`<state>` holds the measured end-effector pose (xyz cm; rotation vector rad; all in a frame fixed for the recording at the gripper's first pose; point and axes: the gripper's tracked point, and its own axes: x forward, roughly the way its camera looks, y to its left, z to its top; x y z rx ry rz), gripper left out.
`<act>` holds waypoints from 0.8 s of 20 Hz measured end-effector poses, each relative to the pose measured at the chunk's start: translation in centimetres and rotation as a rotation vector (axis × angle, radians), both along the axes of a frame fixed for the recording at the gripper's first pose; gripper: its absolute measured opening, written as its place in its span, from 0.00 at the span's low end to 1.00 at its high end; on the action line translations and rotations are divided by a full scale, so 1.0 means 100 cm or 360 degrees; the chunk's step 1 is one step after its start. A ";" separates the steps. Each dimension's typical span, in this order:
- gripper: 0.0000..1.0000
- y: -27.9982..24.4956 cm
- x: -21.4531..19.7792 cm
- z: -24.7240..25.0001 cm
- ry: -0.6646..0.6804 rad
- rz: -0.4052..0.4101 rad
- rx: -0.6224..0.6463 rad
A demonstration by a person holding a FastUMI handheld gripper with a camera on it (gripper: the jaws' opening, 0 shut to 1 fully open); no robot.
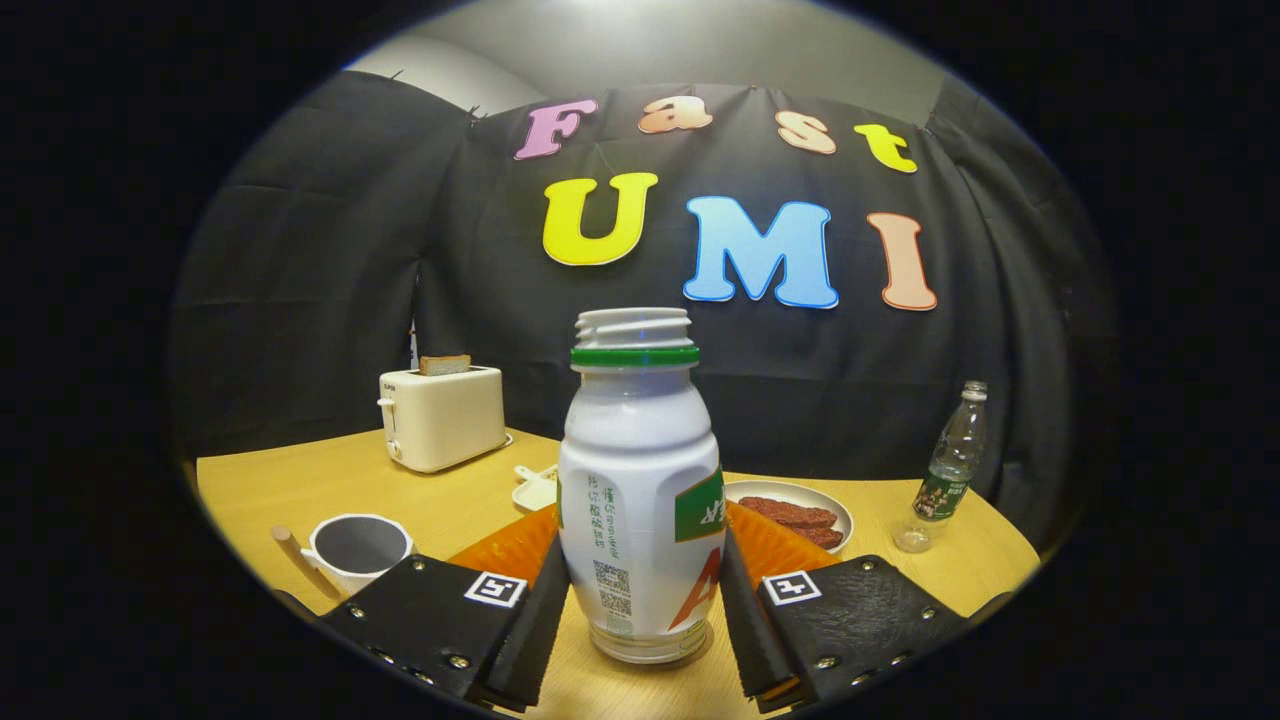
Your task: Take the bottle from table, then pour the juice into the cup, finally place the bottle on the coaster
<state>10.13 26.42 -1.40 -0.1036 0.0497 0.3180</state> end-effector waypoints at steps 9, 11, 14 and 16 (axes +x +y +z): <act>0.71 -0.007 0.025 -0.032 0.0058 -0.0046 0.0068; 0.71 -0.006 0.028 -0.035 0.0055 -0.0037 0.0089; 0.71 -0.004 0.032 -0.042 0.0062 -0.0034 0.0079; 0.71 -0.004 0.033 -0.047 0.0071 -0.0032 0.0072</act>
